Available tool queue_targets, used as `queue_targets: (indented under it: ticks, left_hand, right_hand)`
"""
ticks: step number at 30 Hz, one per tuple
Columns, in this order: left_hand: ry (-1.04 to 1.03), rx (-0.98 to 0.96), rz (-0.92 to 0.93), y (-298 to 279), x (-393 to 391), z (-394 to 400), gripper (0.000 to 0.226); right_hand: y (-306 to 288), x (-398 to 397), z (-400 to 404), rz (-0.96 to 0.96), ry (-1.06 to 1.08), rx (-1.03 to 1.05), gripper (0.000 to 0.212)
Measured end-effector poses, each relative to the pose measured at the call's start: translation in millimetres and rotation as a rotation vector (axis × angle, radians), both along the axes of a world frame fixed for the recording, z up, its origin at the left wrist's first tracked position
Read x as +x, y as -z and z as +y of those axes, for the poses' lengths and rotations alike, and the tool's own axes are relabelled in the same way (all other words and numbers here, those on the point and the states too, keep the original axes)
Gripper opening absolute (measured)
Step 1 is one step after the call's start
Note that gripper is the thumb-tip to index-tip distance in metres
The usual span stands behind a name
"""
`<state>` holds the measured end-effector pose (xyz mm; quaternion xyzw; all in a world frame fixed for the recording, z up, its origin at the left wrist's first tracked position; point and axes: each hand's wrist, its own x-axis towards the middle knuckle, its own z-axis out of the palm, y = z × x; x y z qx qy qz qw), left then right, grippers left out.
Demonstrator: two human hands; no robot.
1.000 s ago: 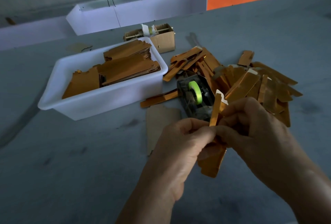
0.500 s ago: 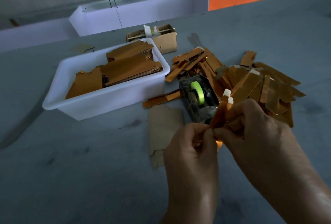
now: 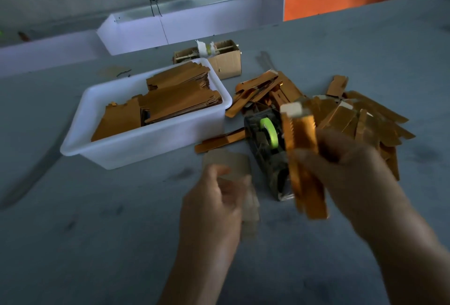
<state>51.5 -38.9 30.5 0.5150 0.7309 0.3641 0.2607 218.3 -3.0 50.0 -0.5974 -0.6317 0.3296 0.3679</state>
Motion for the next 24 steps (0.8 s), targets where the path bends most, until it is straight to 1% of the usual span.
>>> queue_targets:
  ticks: [1, 2, 3, 5, 6, 7, 8, 10, 12, 14, 18, 19, 20, 22, 24]
  left_hand:
    - [-0.025, -0.050, 0.190, 3, -8, 4, 0.045]
    - [-0.043, -0.123, 0.327, 7, -15, 8, 0.054]
    - [-0.049, -0.204, 0.410, 12, -20, 12, 0.061]
    - [-0.040, -0.321, 0.484, 20, -23, 21, 0.067]
    - [-0.037, -0.347, 0.482, 23, -24, 26, 0.068]
    - [-0.037, -0.360, 0.456, 27, -25, 32, 0.069]
    - [-0.044, -0.365, 0.414, 29, -26, 37, 0.067]
    - [-0.065, -0.377, 0.280, 32, -32, 45, 0.059]
    - [-0.084, -0.374, 0.136, 32, -39, 48, 0.049]
    - [-0.110, -0.340, 0.045, 34, -45, 48, 0.041]
    - [-0.141, -0.224, -0.044, 29, -54, 37, 0.018]
    - [-0.143, -0.204, -0.155, 26, -56, 33, 0.014]
    - [-0.127, -0.195, -0.331, 20, -57, 29, 0.014]
    - [-0.042, -0.199, -0.669, 7, -53, 20, 0.023]
    - [0.049, -0.191, -0.872, -4, -43, 12, 0.035]
  right_hand:
    - [-3, 7, 12, -0.070, 0.051, 0.051, 0.003]
    - [-5, 14, 25, -0.158, 0.112, 0.096, 0.005]
    - [-8, 20, 36, -0.253, 0.181, 0.120, 0.014]
    - [-9, 27, 51, -0.395, 0.343, 0.109, 0.035]
    - [-9, 27, 52, -0.420, 0.404, 0.113, 0.042]
    - [-8, 23, 48, -0.417, 0.437, 0.153, 0.044]
    - [-6, 17, 42, -0.397, 0.434, 0.218, 0.042]
    - [2, 2, 24, -0.356, 0.356, 0.353, 0.034]
    - [11, -10, 7, -0.318, 0.258, 0.423, 0.028]
    - [15, -16, -2, -0.259, 0.191, 0.418, 0.025]
    - [15, -19, -11, -0.157, 0.136, 0.390, 0.021]
    - [14, -20, -13, -0.145, 0.123, 0.386, 0.019]
    - [14, -21, -15, -0.129, 0.107, 0.372, 0.017]
    - [14, -23, -20, -0.057, 0.066, 0.290, 0.015]
    - [15, -27, -23, 0.028, 0.049, 0.214, 0.018]
